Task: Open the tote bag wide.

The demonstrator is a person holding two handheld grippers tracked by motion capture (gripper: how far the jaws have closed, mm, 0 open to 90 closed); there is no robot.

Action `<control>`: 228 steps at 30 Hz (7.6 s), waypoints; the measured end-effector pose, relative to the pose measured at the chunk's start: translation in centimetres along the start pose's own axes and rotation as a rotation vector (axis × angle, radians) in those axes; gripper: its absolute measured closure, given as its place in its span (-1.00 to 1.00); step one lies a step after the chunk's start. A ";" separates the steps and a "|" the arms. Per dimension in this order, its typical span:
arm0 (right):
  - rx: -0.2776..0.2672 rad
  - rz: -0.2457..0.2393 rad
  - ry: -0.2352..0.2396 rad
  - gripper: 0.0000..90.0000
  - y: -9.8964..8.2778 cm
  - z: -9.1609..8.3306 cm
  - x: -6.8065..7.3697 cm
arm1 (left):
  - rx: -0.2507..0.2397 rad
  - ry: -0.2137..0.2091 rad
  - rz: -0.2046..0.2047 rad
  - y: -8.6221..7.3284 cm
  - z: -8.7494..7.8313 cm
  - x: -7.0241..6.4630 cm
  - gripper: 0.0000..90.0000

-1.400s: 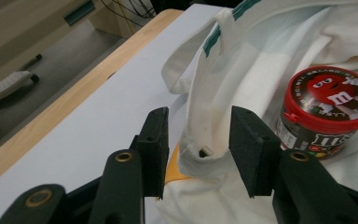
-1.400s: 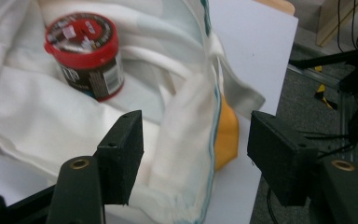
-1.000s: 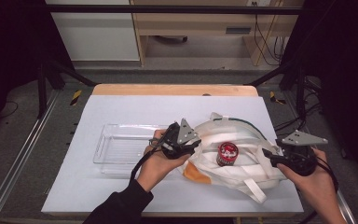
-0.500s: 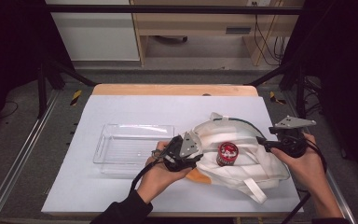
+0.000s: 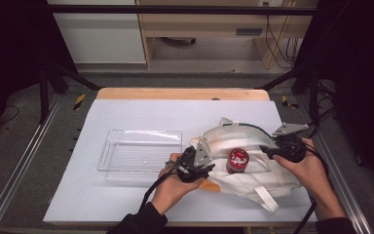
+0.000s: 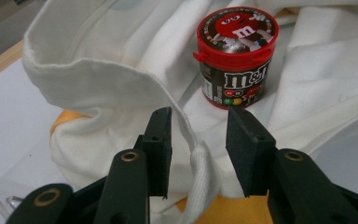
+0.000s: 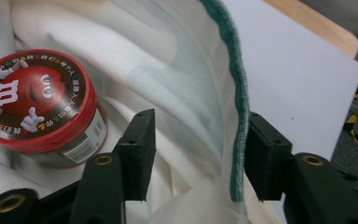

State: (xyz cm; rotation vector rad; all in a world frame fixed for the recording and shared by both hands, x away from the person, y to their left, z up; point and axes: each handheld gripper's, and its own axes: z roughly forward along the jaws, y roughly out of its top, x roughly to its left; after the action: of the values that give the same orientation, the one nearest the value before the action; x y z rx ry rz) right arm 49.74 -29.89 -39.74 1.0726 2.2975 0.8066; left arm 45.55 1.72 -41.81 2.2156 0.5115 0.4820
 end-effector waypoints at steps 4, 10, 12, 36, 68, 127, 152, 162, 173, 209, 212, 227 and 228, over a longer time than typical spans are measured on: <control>0.031 0.003 -0.004 0.17 -0.1 1.0 0.2 | 0.003 -0.004 -0.004 -0.2 0.3 0.1 0.52; 0.052 0.012 0.013 0.20 -0.8 2.1 0.1 | -0.002 -0.001 -0.007 -0.3 0.5 0.2 0.64; 0.043 0.008 0.021 0.12 -1.0 2.1 0.2 | -0.003 -0.002 -0.009 -0.2 0.5 0.2 0.65; 0.139 -0.069 -0.047 0.32 -1.5 4.4 2.1 | -0.025 -0.010 -0.023 -0.2 0.2 -0.1 0.72; 0.084 0.153 -0.019 0.89 -0.8 4.3 -2.1 | 0.047 -0.015 0.017 -2.0 -0.4 -0.4 0.87; 0.084 0.257 -0.026 0.50 -2.1 4.6 -3.6 | 0.037 -0.024 -0.002 -3.5 -0.5 -0.3 0.81; -0.092 0.218 -0.035 -0.47 -1.6 -3.4 0.1 | -0.012 0.036 0.003 1.3 -1.8 0.0 0.03; -0.144 0.179 0.009 -0.50 -1.8 -6.3 2.8 | -0.006 0.033 -0.018 3.9 -1.6 1.9 -0.22; -0.186 0.086 0.070 -0.11 -1.7 -8.0 6.3 | 0.002 0.031 -0.002 5.3 -1.1 3.3 -0.20; 0.031 -0.146 0.206 -0.33 -1.6 -2.1 13.3 | 0.117 -0.048 0.030 8.7 5.8 4.9 0.53; 0.042 -0.142 0.220 -0.39 -1.5 -1.4 13.3 | 0.125 -0.042 0.030 8.6 6.0 5.0 0.71; 0.026 -0.190 0.278 0.59 -2.2 -2.0 14.3 | 0.126 -0.009 -0.054 8.2 5.0 8.1 0.89; 0.027 -0.197 0.290 0.62 -2.3 -2.0 14.4 | 0.117 -0.011 -0.060 8.2 5.0 8.3 0.89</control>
State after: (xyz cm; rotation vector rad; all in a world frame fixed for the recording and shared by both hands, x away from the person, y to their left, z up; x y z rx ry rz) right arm 38.95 -20.21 -42.28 0.7641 2.6113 0.9026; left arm 56.69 -2.13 -37.09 2.3057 0.6130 0.4176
